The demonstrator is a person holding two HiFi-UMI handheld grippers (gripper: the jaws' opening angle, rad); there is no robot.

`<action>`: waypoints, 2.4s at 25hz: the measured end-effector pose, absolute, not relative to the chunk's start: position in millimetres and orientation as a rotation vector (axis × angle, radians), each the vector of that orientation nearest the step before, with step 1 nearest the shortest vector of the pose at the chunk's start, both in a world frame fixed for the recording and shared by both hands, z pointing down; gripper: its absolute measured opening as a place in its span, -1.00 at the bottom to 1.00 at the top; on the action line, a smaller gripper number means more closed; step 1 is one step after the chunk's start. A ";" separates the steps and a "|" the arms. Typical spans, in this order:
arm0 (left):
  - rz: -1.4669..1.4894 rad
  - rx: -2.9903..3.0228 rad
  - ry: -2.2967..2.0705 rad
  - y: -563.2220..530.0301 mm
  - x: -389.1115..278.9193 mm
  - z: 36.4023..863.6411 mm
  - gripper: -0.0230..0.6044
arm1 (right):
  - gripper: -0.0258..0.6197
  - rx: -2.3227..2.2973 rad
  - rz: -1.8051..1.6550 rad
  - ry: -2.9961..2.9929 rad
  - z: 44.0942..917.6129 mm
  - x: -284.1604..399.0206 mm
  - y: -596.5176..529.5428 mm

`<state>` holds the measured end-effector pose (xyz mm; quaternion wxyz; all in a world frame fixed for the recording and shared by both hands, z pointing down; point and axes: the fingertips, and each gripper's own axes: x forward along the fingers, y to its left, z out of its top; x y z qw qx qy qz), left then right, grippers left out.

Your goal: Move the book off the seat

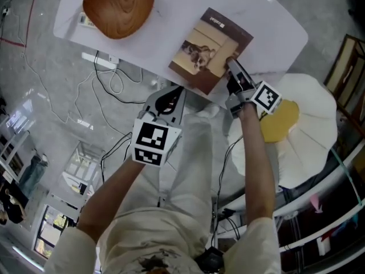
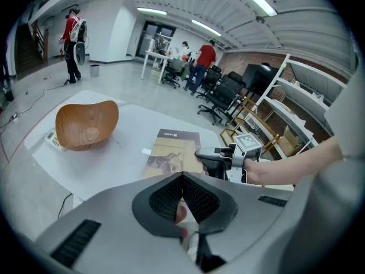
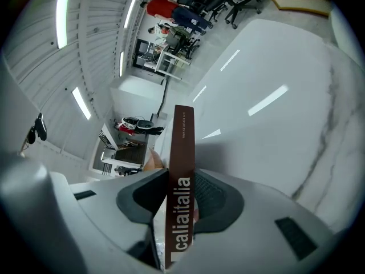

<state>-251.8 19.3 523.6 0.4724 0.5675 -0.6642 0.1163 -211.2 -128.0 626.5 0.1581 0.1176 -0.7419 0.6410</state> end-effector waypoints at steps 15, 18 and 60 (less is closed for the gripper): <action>0.254 1.342 -1.620 19.6 -262.5 545.8 -0.89 | -0.48 0.333 1.749 -2.108 656.1 -247.4 -139.5; 0.252 1.333 -1.623 23.3 -265.9 547.3 -0.89 | -0.48 0.407 1.638 -2.079 664.4 -238.7 -142.2; 0.223 1.386 -1.748 43.3 -246.3 395.1 -0.89 | -0.82 0.379 1.349 -2.065 476.9 -194.2 -90.2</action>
